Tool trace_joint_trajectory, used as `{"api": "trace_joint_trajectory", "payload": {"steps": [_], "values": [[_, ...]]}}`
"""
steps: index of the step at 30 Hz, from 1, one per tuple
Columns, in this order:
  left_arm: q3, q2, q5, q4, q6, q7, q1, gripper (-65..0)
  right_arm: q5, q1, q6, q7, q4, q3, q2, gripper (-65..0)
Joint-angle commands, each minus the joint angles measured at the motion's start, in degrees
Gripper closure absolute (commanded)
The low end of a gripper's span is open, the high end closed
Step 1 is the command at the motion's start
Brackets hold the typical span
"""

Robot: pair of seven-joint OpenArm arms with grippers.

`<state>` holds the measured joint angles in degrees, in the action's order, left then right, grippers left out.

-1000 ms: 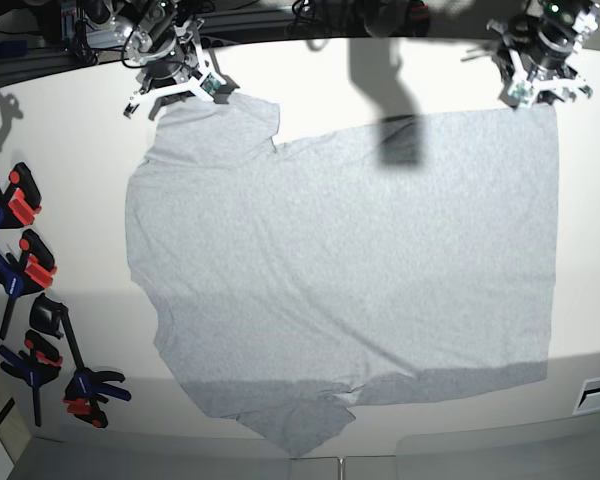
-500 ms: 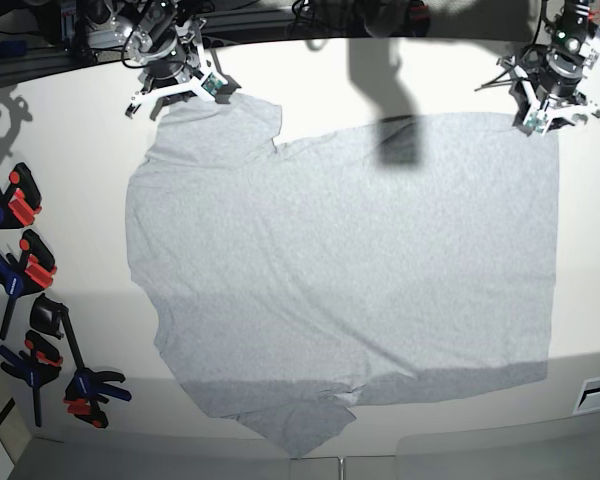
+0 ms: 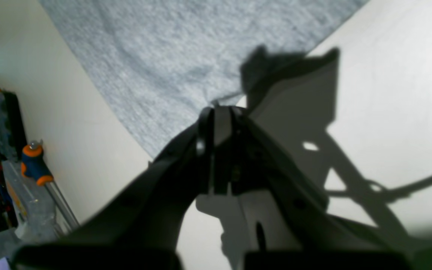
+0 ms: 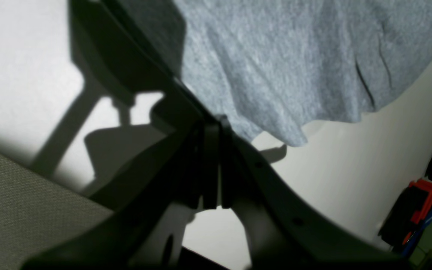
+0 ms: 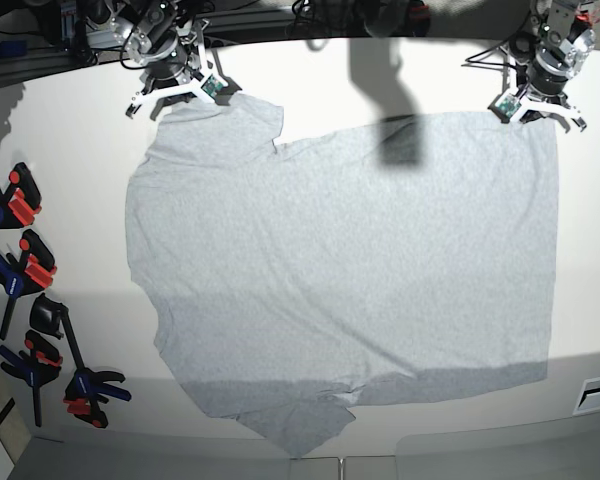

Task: Fold the T-shirt properly
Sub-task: 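Lift the shoulder edges and drag them toward the hem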

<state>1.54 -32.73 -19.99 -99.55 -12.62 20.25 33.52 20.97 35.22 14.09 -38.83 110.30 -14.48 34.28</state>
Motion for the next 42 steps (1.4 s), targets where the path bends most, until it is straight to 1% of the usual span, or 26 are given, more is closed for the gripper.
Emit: {"api": "trace_joint_trajectory", "payload": {"steps": [1, 5, 7, 10, 11, 15, 18, 21, 25, 27, 29, 31, 35, 38, 42], "values": [[0.2, -0.9, -0.1, -1.6, 0.7, -0.5, 0.3, 0.0, -0.2, 0.0, -0.2, 0.4, 1.1, 0.2, 0.6, 0.0], [0.3, -0.9, -0.1, -4.3, 0.6, -0.1, 0.3, 0.0, -0.2, 0.0, -2.4, 0.4, 3.6, 0.2, 0.6, 0.0], [0.3, -1.3, -0.1, -5.7, 1.4, -0.1, 0.1, 0.0, -0.2, 0.0, -2.6, 0.4, 5.4, 0.2, 0.6, 0.0], [0.3, -1.6, -0.2, -7.1, 7.1, 0.2, -0.6, 0.0, -0.2, 0.0, -3.3, 0.2, 8.2, 0.2, 0.6, 0.0], [0.3, -1.6, -0.1, -7.2, 8.3, 0.7, -1.2, 0.0, -0.2, 0.0, -3.9, 0.2, 8.8, 0.2, 0.6, 0.0], [0.3, -1.6, -0.1, -7.2, 8.4, 1.6, -3.3, 0.0, -0.2, -1.3, -5.5, 0.3, 9.8, 0.2, 0.6, 0.0], [0.3, -1.6, 0.4, -7.1, 8.4, 0.7, -4.5, 0.0, -0.3, -4.2, -8.6, 0.4, 9.8, 0.2, 0.6, 0.0], [0.3, -1.6, 3.5, -6.8, 8.3, -1.3, -6.4, 0.0, -0.5, -8.2, -11.3, 0.4, 9.8, 0.2, 0.5, 0.0], [0.3, -1.6, 7.1, -5.9, 8.3, -2.3, -9.2, 0.0, -5.0, -13.9, -11.5, 0.4, 9.7, 0.2, 0.5, 0.0], [0.3, -1.6, 7.1, -5.4, 8.3, -2.4, -10.5, 0.0, -7.7, -16.5, -11.5, 0.4, 9.0, 0.2, 0.5, 0.0], [0.3, -1.6, 7.3, -4.5, 8.3, -2.4, -11.9, 0.0, -9.2, -19.2, -11.5, 0.4, 7.9, 0.2, 0.4, 0.0], [0.3, -1.6, 9.4, -3.0, 8.3, -2.8, -13.3, 0.0, -9.7, -21.7, -11.5, 0.4, 6.5, 0.2, 0.4, 0.0], [0.2, -1.4, 13.3, 1.7, 8.3, -6.4, -16.0, 0.0, -9.7, -26.1, -11.5, 1.0, 2.9, 0.2, 0.0, 0.0], [0.2, -1.4, 14.7, 5.2, 8.2, -8.6, -18.1, 0.0, -10.4, -29.9, -11.5, 2.6, -1.4, 0.2, -2.1, 0.0], [0.2, -1.4, 14.8, 9.3, 8.1, -9.2, -21.2, 0.0, -14.5, -35.1, -11.5, 3.1, -8.0, 0.2, -5.7, 0.0]]}}
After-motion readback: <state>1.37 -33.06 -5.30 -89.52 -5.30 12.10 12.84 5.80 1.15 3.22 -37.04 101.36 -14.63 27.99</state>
